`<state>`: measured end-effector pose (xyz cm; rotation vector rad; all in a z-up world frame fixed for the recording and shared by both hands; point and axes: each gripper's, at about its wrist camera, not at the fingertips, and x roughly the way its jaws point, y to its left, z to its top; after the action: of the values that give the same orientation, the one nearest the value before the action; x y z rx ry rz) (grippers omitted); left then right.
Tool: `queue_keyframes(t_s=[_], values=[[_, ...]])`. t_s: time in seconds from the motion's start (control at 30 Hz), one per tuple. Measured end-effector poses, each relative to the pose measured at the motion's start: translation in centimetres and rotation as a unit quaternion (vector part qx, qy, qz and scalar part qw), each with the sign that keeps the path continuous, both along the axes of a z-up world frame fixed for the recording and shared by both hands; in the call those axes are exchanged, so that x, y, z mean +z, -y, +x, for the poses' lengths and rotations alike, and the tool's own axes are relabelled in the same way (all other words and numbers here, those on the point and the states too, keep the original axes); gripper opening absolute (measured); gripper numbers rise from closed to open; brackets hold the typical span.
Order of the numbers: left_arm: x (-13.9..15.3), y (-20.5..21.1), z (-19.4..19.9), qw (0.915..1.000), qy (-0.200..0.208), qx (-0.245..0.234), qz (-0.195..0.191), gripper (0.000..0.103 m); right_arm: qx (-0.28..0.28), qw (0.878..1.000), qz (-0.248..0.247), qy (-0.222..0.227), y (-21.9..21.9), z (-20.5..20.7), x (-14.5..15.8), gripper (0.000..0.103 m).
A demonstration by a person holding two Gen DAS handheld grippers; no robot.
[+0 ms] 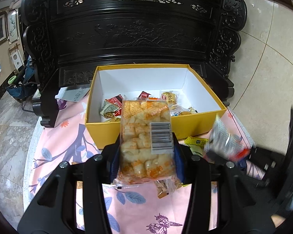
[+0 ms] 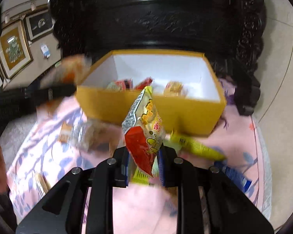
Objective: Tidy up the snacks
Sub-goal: 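Carry both packets over the yellow box and open both grippers to release them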
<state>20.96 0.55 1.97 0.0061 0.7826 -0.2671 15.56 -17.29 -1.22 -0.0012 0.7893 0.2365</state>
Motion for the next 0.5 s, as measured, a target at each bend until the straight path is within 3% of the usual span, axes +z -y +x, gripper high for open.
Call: queue_keyframes(t_s=[0.17, 0.5], values=[[-0.4, 0.9, 3.1, 0.9998, -0.017, 0.007, 0.005, 0.046, -0.024, 1.0, 0.012, 0.0, 0.3, 5.3, 2.7, 0.023], [-0.3, 0.4, 9.8, 0.9985, -0.033, 0.04, 0.016, 0.046, -0.048, 0.998, 0.022, -0.032, 0.9, 10.9, 2.0, 0.023]])
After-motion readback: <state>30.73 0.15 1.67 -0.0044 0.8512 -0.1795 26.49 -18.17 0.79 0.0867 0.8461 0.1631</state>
